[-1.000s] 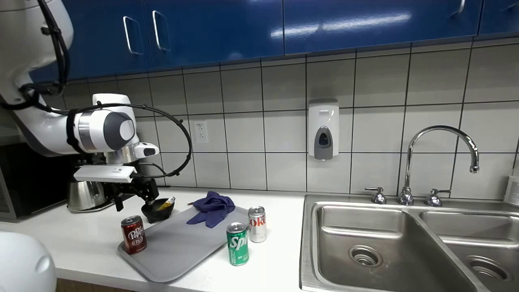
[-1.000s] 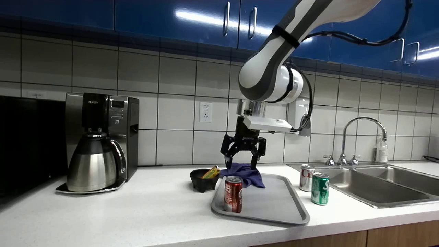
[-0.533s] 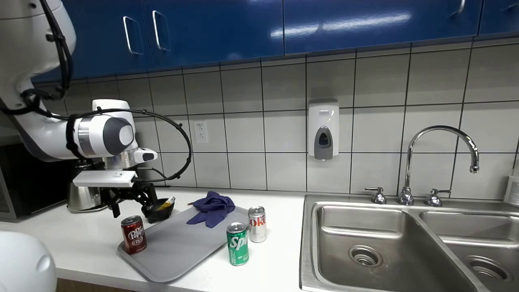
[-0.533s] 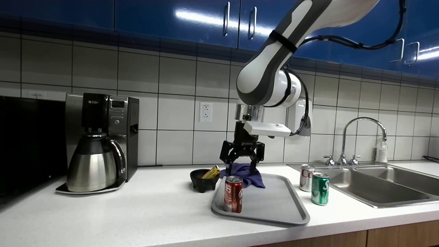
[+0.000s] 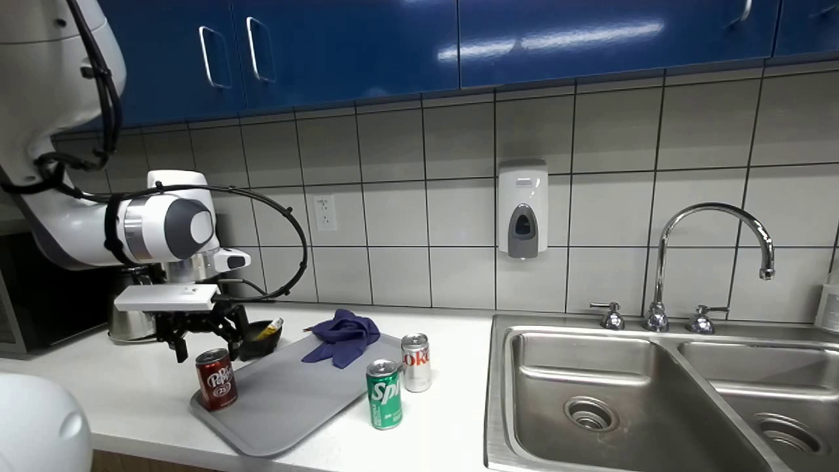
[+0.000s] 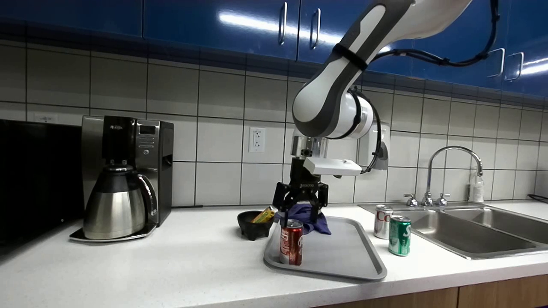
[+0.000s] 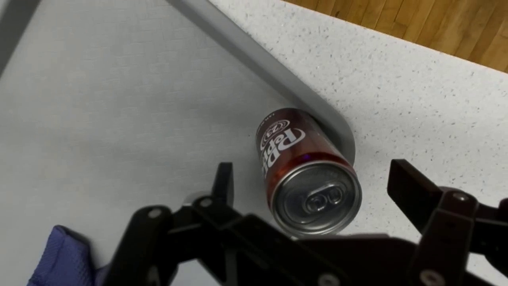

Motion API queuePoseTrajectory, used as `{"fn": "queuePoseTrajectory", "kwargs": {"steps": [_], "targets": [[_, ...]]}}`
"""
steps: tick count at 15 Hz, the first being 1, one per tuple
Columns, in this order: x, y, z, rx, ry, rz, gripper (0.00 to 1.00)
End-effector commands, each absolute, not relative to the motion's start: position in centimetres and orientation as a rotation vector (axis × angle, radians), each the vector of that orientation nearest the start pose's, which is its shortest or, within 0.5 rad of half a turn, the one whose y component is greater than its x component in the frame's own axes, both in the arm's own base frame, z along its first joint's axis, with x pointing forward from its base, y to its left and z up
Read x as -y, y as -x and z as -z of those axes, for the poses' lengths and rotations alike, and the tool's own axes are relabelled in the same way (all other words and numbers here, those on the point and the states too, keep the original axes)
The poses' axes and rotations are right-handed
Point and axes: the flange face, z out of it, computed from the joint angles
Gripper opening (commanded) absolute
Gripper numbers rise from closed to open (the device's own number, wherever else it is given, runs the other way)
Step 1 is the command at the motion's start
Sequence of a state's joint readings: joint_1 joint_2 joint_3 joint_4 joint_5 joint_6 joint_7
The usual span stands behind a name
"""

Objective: Take all three cans off of the tray

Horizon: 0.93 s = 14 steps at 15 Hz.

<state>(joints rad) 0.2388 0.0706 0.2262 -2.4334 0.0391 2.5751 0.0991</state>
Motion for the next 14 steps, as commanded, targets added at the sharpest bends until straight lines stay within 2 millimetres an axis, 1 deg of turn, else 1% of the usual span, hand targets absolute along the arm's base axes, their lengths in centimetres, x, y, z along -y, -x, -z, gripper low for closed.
{"fn": "queuePoseTrajectory", "kwargs": {"steps": [1,8,14], "targets": [[-22.8,-44.4,-28.1,0.557,3.033,0.087,1.00],[-23.3,-44.6,-26.8,0.575,3.044,0.062,1.00],[-23.6,-45.1,-26.3,0.602,3.053,0.071,1.00]]}}
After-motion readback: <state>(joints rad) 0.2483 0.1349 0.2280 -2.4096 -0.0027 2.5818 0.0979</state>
